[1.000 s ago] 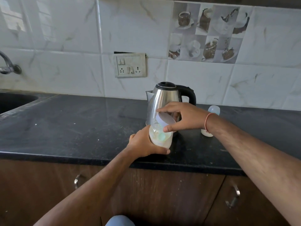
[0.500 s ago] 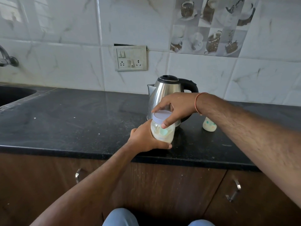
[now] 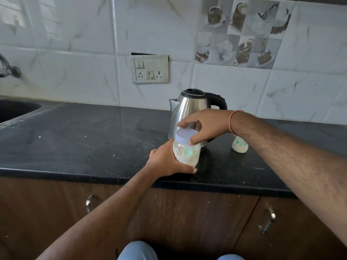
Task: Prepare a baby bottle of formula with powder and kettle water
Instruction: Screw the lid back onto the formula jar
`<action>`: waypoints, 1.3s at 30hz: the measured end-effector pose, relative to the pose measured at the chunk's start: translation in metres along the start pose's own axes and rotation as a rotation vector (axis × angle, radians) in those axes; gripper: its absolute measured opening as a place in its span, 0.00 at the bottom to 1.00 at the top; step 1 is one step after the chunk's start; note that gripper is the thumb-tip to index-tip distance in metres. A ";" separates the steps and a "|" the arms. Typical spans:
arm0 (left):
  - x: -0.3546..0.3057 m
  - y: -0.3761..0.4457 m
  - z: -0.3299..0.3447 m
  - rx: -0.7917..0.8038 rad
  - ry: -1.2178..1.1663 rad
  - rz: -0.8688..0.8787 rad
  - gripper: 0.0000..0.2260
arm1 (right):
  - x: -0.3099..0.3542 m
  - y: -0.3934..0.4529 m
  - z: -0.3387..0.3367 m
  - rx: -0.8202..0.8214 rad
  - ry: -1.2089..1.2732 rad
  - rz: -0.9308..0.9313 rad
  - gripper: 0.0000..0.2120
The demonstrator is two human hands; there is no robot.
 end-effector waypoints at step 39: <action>-0.004 -0.002 -0.001 0.009 0.003 0.028 0.44 | 0.001 0.008 0.004 -0.091 -0.140 -0.019 0.34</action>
Point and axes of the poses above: each hand's wrist, its own y-axis towards the middle knuckle, its own z-axis out of the palm, x = y × z, the point moved 8 cm from there along y, towards the middle knuckle, and after that the axes turned 4 degrees about z, right-handed, at the moved point
